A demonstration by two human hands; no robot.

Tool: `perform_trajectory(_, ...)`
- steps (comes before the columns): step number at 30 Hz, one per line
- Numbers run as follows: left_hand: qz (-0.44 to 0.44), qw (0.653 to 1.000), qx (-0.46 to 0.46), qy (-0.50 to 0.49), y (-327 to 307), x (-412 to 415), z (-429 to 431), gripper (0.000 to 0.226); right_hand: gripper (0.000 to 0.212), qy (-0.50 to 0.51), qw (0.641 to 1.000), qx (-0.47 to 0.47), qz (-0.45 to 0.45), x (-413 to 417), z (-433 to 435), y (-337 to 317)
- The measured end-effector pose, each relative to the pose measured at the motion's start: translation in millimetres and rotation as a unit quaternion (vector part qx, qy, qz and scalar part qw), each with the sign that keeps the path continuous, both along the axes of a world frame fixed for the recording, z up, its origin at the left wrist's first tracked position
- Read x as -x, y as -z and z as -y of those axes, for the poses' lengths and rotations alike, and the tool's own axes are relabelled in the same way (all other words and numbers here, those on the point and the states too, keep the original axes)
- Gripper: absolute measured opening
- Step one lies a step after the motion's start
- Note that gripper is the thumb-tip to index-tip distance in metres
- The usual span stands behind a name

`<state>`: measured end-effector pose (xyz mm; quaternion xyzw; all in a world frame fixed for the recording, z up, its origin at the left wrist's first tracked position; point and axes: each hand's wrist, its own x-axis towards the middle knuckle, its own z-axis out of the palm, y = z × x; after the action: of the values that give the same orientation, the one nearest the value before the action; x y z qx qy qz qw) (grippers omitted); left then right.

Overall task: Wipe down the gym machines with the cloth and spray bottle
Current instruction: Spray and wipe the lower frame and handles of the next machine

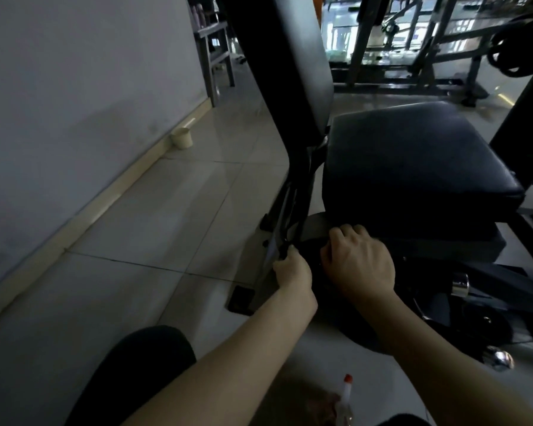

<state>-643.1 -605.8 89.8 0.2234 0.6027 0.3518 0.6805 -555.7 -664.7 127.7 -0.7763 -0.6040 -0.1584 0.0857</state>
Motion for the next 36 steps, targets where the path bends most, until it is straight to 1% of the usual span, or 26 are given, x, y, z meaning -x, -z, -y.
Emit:
perform_trajectory(1,-0.025,1.0,-0.012,-0.005,3.2,-2.4,3.5,0.065,0.026,0.001,1.0,0.0,-0.001,0.8,-0.6,0.9)
perform_trajectory(3,-0.101,0.992,-0.076,-0.005,5.1,-8.5,9.2,0.071,0.028,0.01,1.0,0.003,-0.006,1.5,-1.0,0.4)
perform_trajectory(5,-0.144,0.982,-0.126,-0.005,-1.3,-10.1,9.7,0.068,0.027,0.018,1.0,0.01,-0.013,1.0,0.1,-1.1)
perform_trajectory(6,-0.16,0.978,-0.133,0.002,-6.8,-9.1,6.4,0.067,0.027,0.022,1.0,0.013,-0.016,1.3,0.6,-1.5)
perform_trajectory(9,-0.242,0.956,-0.153,0.066,-19.3,7.5,-15.4,0.062,0.024,0.031,0.999,0.011,-0.008,1.9,-2.2,0.9)
perform_trajectory(11,-0.286,0.933,-0.19,0.109,-25.9,18.8,-40.4,0.056,0.023,0.033,0.999,0.009,0.002,1.6,-3.7,2.2)
perform_trajectory(13,-0.3,0.912,-0.208,0.187,-34.9,23.4,-66.4,0.052,0.024,0.026,1.0,0.002,0.004,1.4,-4.8,3.1)
perform_trajectory(14,-0.311,0.895,-0.221,0.232,-38.4,22.0,-81.2,0.05,0.024,0.024,1.0,-0.001,0.004,1.5,-6.0,3.0)
perform_trajectory(17,-0.368,0.82,-0.263,0.35,-44.0,11.0,-115.4,0.048,0.029,0.031,0.999,-0.001,0.007,2.7,-7.5,1.9)
perform_trajectory(18,-0.377,0.801,-0.266,0.382,-40.9,6.7,-127.4,0.049,0.031,0.037,0.999,0.002,0.009,2.9,-9.7,2.7)
perform_trajectory(20,-0.381,0.783,-0.274,0.409,-32.5,-0.9,-148.5,0.045,0.032,0.046,0.999,0.008,0.016,4.0,-9.5,2.2)
perform_trajectory(21,-0.381,0.778,-0.277,0.415,-29.7,-5.7,-159.6,0.04,0.031,0.052,0.998,0.009,0.022,4.0,-10.1,2.3)
perform_trajectory(23,-0.372,0.783,-0.281,0.412,-28.4,-14.7,-178.0,0.025,0.029,0.06,0.998,0.013,0.03,4.7,-11.3,3.4)
perform_trajectory(24,-0.371,0.783,-0.284,0.411,-27.3,-18.5,-185.2,0.025,0.029,0.062,0.997,0.012,0.033,5.1,-11.7,4.1)
perform_trajectory(26,-0.384,0.766,-0.292,0.426,-25.8,-21.7,-188.3,0.028,0.028,0.069,0.997,0.012,0.04,4.8,-12.5,3.8)
perform_trajectory(28,-0.4,0.747,-0.307,0.434,-24.1,-12.8,-171.3,0.044,0.025,0.066,0.997,0.013,0.039,6.3,-11.5,3.3)
perform_trajectory(30,-0.417,0.731,-0.346,0.415,-18.4,4.7,-137.3,0.059,0.022,0.06,0.997,0.013,0.04,6.1,-10.8,2.5)
perform_trajectory(32,-0.401,0.73,-0.38,0.402,-10.5,28.8,-96.5,0.07,0.021,0.053,0.998,0.019,0.039,7.0,-10.8,0.9)
perform_trajectory(33,-0.382,0.732,-0.395,0.403,-4.7,39.7,-74.4,0.072,0.021,0.053,0.998,0.024,0.04,6.5,-8.9,2.2)
perform_trajectory(36,-0.327,0.749,-0.443,0.368,12.4,57.5,-45.9,0.063,0.021,0.053,0.997,0.034,0.038,6.7,-7.6,1.8)
